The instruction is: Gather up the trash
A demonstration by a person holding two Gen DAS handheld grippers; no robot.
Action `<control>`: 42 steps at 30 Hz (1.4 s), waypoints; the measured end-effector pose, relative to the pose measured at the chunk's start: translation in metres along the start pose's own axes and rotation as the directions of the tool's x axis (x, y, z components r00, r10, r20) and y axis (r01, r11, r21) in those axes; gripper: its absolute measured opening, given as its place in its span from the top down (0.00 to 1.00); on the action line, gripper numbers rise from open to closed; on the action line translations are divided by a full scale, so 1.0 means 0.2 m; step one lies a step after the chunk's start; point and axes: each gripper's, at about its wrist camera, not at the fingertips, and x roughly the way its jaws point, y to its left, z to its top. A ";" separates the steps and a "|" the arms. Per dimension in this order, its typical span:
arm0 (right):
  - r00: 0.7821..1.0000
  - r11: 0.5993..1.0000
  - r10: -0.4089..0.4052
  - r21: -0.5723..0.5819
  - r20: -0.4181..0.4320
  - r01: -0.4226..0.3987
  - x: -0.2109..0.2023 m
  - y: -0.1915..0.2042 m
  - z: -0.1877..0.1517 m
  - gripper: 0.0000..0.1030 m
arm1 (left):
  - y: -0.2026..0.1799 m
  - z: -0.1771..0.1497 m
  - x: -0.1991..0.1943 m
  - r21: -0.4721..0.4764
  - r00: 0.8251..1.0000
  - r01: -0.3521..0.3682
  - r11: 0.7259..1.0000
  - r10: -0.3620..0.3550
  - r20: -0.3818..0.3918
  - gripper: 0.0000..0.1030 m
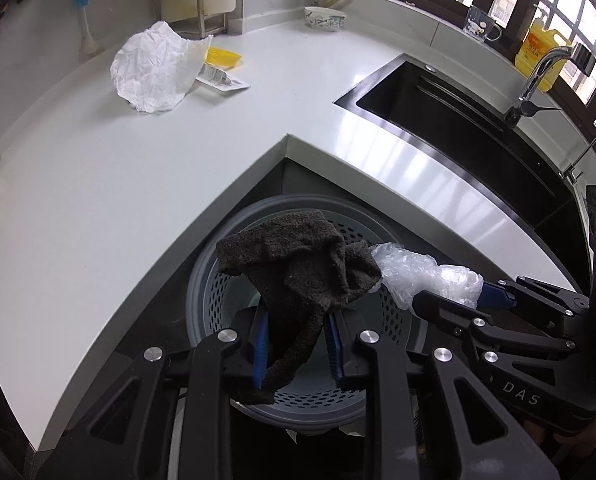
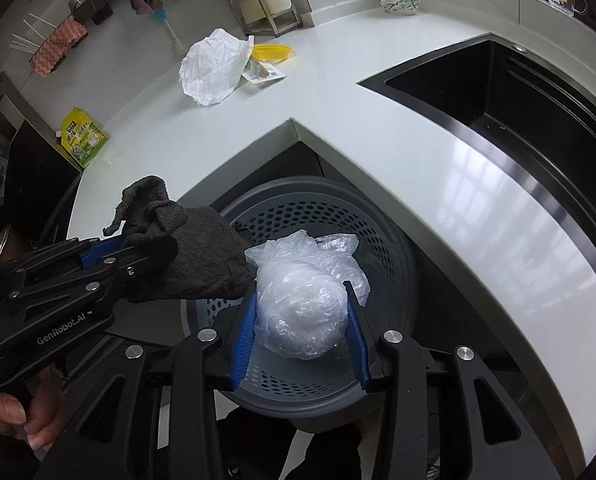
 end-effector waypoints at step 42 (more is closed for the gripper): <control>1.000 0.998 0.005 0.062 0.026 -0.007 -0.07 -0.12 0.00 0.46 | 0.07 0.01 -0.08 -0.071 0.995 -0.097 0.993 0.099 0.019 0.36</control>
